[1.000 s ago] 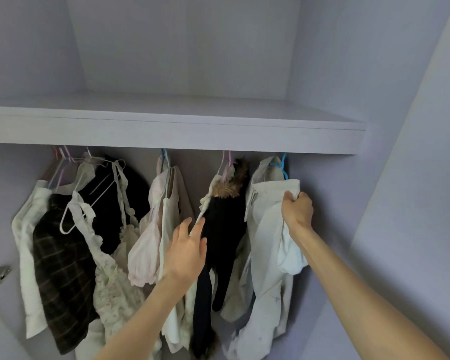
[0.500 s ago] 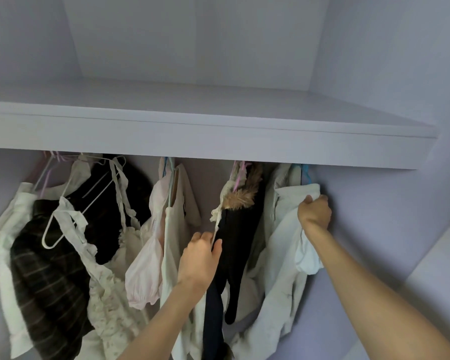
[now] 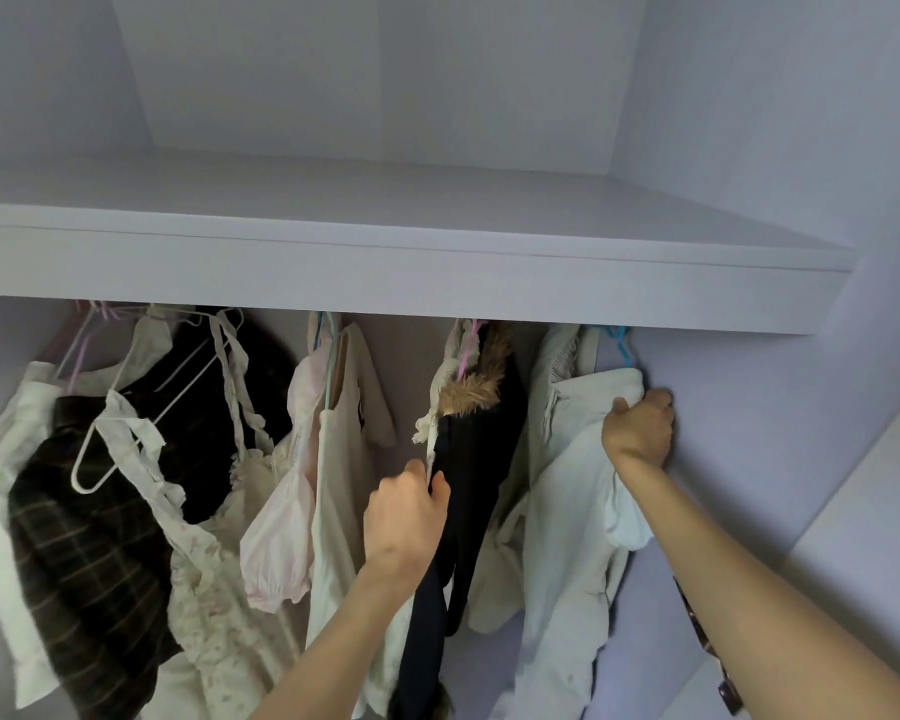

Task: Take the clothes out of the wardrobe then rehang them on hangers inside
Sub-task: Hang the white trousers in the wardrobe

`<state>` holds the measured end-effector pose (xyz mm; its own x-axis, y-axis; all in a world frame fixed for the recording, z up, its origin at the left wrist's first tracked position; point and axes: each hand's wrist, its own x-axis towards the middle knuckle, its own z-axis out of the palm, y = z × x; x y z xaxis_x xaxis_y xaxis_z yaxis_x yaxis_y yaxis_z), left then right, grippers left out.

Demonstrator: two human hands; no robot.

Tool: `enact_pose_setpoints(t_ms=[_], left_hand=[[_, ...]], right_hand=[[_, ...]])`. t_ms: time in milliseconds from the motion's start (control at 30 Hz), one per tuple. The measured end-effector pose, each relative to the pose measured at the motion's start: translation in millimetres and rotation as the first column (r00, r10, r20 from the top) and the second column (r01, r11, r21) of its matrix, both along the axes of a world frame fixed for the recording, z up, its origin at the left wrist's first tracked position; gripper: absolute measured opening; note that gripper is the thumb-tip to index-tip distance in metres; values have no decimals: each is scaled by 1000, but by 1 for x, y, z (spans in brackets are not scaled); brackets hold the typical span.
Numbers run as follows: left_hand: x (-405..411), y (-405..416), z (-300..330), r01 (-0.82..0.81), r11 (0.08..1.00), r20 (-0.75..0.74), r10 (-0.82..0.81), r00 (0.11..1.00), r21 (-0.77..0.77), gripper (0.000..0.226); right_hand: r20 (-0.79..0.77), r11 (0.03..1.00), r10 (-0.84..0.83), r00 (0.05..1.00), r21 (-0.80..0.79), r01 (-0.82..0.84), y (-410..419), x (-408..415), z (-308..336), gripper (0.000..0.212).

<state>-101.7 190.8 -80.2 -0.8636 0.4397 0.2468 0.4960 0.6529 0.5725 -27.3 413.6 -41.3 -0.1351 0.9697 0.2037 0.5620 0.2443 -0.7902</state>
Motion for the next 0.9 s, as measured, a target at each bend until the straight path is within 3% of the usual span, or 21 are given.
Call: enact_pose_setpoints(t_ms=[67, 167, 233, 267, 333, 367, 433, 500, 900], left_hand=[[4, 1, 2, 4, 1000, -25, -5, 1000, -13, 28], [7, -1, 3, -4, 1000, -50, 4, 999, -1, 27], [7, -4, 3, -4, 1000, -66, 4, 998, 5, 26], [7, -5, 2, -4, 1000, -71, 5, 997, 6, 26], [6, -8, 3, -12, 1000, -70, 12, 998, 2, 26], [6, -8, 3, -15, 1000, -64, 16, 998, 1, 27], [7, -8, 5, -15, 1000, -44, 16, 999, 9, 27], [10, -8, 7, -12, 1000, -16, 13, 1000, 19, 27], [-6, -34, -6, 166, 981, 23, -165, 986, -104, 28]], right_hand=[[136, 965, 45, 990, 249, -78, -10, 2, -10, 43], [269, 774, 162, 949, 562, -291, -31, -3, -25, 41], [212, 761, 423, 881, 445, -473, -53, -12, -22, 43], [122, 772, 570, 812, 258, -581, -65, -18, -16, 44], [-63, 669, 733, 677, -117, -734, -82, -36, -4, 51], [-137, 606, 763, 632, -191, -772, -90, -46, 2, 54], [-229, 538, 784, 576, -212, -816, -102, -64, 10, 54], [-214, 513, 806, 551, -209, -832, -111, -76, 17, 51], [-139, 544, 814, 564, -158, -824, -123, -73, 12, 53]])
